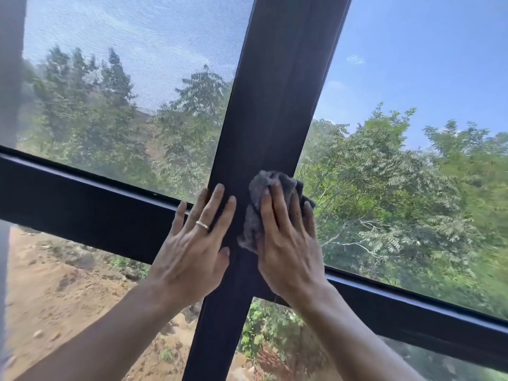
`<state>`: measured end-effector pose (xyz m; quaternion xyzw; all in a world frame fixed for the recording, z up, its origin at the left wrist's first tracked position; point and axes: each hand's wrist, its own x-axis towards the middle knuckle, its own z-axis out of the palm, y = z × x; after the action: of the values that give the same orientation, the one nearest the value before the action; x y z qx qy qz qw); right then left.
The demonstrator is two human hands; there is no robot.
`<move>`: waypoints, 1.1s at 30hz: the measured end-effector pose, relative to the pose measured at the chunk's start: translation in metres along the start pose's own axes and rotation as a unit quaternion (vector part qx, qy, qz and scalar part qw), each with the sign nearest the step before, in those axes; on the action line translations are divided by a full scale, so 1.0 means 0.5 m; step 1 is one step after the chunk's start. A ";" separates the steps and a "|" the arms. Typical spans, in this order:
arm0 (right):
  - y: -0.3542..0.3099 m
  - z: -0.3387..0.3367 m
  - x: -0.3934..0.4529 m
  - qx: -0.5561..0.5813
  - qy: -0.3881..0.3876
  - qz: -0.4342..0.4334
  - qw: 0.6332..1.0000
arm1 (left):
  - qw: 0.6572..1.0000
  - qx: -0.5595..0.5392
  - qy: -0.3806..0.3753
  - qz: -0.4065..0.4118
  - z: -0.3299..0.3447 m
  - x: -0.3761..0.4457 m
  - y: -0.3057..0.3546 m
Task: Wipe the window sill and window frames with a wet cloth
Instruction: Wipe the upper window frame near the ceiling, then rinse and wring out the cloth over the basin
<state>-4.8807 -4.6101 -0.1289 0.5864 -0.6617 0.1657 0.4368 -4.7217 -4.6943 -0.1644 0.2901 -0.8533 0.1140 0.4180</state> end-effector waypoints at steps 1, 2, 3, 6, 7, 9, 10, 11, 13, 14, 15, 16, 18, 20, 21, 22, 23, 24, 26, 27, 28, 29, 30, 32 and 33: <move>-0.009 0.001 0.009 0.016 0.008 0.024 1.000 | 1.000 0.003 0.002 0.001 0.006 -0.005 0.001; -0.025 0.013 -0.007 0.027 0.011 0.037 0.999 | 1.000 0.006 -0.003 0.003 0.013 -0.014 0.003; -0.042 0.031 -0.038 0.024 0.006 0.032 0.999 | 1.000 0.010 -0.007 0.004 0.019 -0.021 0.003; -0.055 0.087 -0.172 -0.051 -0.026 -0.068 0.996 | 1.000 0.025 -0.012 0.005 0.034 -0.049 -0.004; -0.033 0.095 -0.202 -0.075 -0.031 -0.109 0.991 | 0.999 0.030 -0.015 0.007 0.037 -0.060 -0.003; 0.029 0.089 -0.215 -0.104 -0.034 -0.155 0.982 | 1.000 0.027 -0.013 0.001 0.041 -0.070 0.003; 0.054 0.082 -0.210 -0.117 -0.041 -0.175 0.977 | 1.000 0.024 -0.014 -0.005 0.043 -0.077 0.006; 0.067 0.074 -0.200 -0.129 -0.052 -0.189 0.972 | 1.000 0.021 -0.017 -0.005 0.045 -0.080 0.010; 0.042 0.069 -0.181 -0.118 -0.069 -0.170 0.976 | 0.999 0.024 -0.022 -0.003 0.049 -0.087 0.013; 0.016 0.073 -0.176 -0.106 -0.070 -0.142 0.982 | 0.999 0.025 -0.024 -0.002 0.051 -0.090 0.014; -0.012 0.080 -0.171 -0.099 -0.066 -0.115 0.986 | 0.999 0.027 -0.024 0.001 0.050 -0.088 0.013; -0.033 0.087 -0.167 -0.091 -0.061 -0.102 0.989 | 0.999 0.031 -0.025 0.000 0.049 -0.088 0.010; -0.017 0.088 -0.172 -0.094 -0.053 -0.121 0.987 | 0.999 0.038 -0.033 0.000 0.050 -0.087 0.012; 0.046 0.074 -0.201 -0.118 -0.068 -0.151 0.979 | 0.998 0.042 -0.045 -0.004 0.048 -0.089 0.021; 0.072 0.065 -0.219 -0.125 -0.078 -0.152 0.977 | 0.998 0.044 -0.046 -0.001 0.046 -0.090 0.025; 0.086 0.056 -0.233 -0.126 -0.092 -0.140 0.978 | 0.998 0.048 -0.046 0.006 0.047 -0.090 0.028; 0.078 0.051 -0.234 -0.117 -0.099 -0.122 0.981 | 0.997 0.056 -0.047 0.014 0.043 -0.091 0.027; 0.056 0.048 -0.226 -0.108 -0.102 -0.108 0.983 | 0.997 0.065 -0.049 0.019 0.040 -0.092 0.026; -0.002 0.064 -0.197 -0.079 -0.091 -0.097 0.988 | 0.995 0.083 -0.060 0.022 0.032 -0.096 0.021; -0.022 0.071 -0.185 -0.063 -0.087 -0.094 0.990 | 0.993 0.089 -0.070 0.023 0.028 -0.098 0.020; -0.027 0.075 -0.179 -0.048 -0.091 -0.094 0.990 | 0.992 0.095 -0.082 0.026 0.021 -0.098 0.021; -0.018 0.071 -0.184 -0.035 -0.100 -0.091 0.990 | 0.990 0.096 -0.094 0.036 0.012 -0.097 0.027; -0.002 0.065 -0.192 -0.027 -0.109 -0.099 0.989 | 0.990 0.092 -0.094 0.041 0.005 -0.096 0.031; 0.041 0.037 -0.222 -0.009 -0.134 -0.089 0.987 | 0.992 0.078 -0.090 0.051 -0.014 -0.086 0.058; 0.052 0.025 -0.230 0.006 -0.139 -0.079 0.987 | 0.993 0.064 -0.085 0.050 -0.023 -0.082 0.071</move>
<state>-4.9173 -4.5402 -0.2171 0.6568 -0.6665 0.0521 0.3489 -4.7156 -4.6444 -0.1874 0.2820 -0.8901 0.1636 0.3186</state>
